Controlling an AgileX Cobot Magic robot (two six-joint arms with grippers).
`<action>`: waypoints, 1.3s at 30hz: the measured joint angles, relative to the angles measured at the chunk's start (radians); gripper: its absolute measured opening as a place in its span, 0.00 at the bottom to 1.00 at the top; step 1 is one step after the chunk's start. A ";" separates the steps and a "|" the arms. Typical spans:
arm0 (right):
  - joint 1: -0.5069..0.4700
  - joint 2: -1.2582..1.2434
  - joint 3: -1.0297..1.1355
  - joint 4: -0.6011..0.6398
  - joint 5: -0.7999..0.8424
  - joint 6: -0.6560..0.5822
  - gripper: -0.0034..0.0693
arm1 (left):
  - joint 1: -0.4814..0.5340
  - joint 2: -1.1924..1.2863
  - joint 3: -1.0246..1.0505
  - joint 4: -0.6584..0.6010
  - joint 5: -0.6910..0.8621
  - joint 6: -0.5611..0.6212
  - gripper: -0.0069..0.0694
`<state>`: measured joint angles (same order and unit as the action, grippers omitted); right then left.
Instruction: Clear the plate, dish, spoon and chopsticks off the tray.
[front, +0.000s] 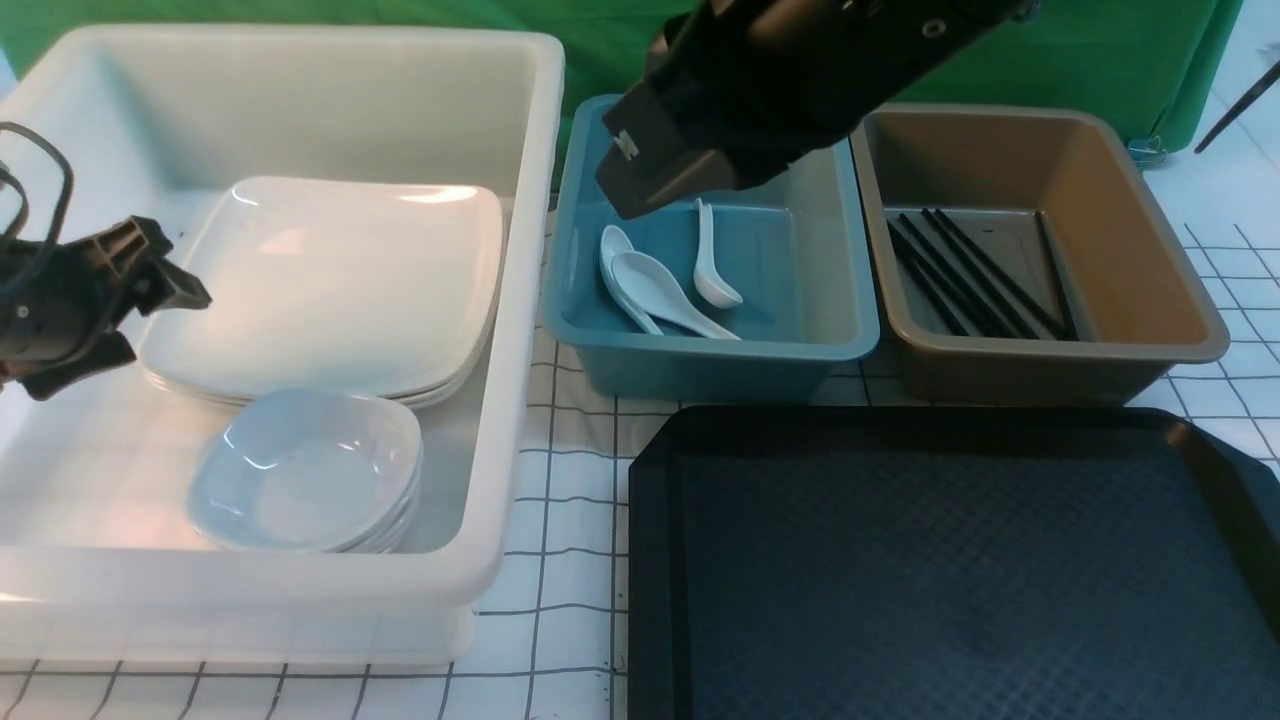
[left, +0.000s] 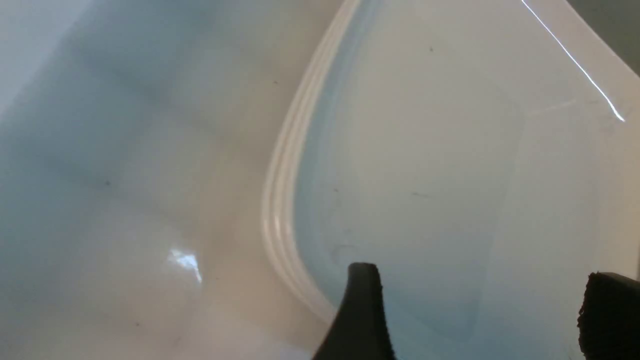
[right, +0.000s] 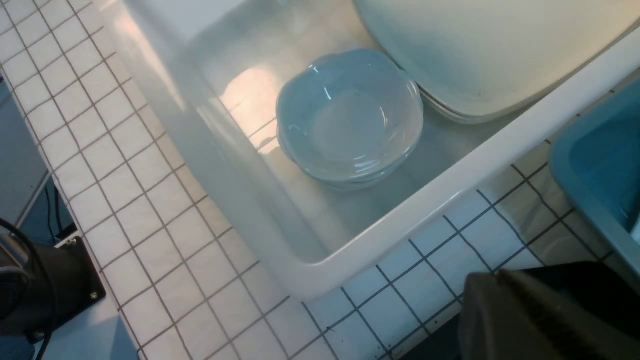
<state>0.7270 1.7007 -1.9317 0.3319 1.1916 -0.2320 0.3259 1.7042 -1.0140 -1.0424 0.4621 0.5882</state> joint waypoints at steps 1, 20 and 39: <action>0.000 0.000 0.000 0.000 0.000 0.000 0.06 | 0.000 -0.002 -0.002 0.000 0.012 0.004 0.77; -0.129 -0.263 -0.089 -0.392 0.022 0.202 0.06 | -0.593 -0.517 -0.147 0.445 0.231 0.014 0.07; -0.131 -1.349 1.215 -0.692 -0.992 0.525 0.06 | -0.727 -1.231 0.410 0.666 0.019 -0.293 0.07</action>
<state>0.5961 0.3514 -0.7166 -0.3604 0.1993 0.2931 -0.4011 0.4731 -0.6039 -0.3759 0.4809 0.2951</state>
